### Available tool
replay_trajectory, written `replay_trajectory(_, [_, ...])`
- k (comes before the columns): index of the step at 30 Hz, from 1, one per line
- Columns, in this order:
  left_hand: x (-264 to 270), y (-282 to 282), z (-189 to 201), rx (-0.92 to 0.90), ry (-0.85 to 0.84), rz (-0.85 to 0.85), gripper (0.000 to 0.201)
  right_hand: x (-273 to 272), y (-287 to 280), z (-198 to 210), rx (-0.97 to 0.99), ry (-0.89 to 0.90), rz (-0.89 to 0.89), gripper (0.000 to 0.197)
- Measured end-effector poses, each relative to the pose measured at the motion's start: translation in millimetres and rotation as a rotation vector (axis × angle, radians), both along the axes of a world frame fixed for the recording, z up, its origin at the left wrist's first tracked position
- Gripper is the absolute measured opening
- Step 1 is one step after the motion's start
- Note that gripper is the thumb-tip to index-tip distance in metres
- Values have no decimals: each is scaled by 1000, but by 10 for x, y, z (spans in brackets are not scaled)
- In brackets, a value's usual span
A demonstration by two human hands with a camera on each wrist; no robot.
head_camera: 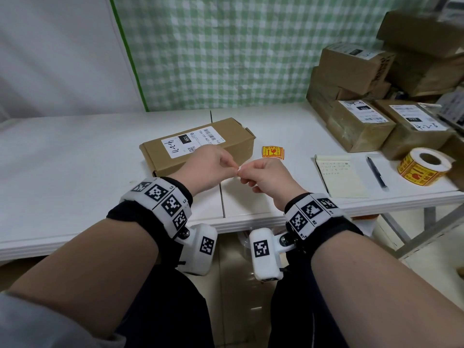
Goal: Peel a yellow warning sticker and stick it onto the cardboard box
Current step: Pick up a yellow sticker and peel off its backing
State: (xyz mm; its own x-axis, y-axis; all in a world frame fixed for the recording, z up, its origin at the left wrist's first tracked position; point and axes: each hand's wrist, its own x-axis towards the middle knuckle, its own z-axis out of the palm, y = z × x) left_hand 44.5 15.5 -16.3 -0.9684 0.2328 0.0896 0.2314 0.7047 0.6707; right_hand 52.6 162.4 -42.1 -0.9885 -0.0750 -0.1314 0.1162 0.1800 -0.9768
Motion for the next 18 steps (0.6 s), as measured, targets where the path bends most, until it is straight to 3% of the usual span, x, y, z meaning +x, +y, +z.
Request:
replay_trajectory(8, [3,-8,-43,-302,200,-67,16,-5,-3,-31,96,45,7,14])
replay_trajectory(18, [-3,16,-80,-297,237,-88,16,6,6,-46,121,75,15,18])
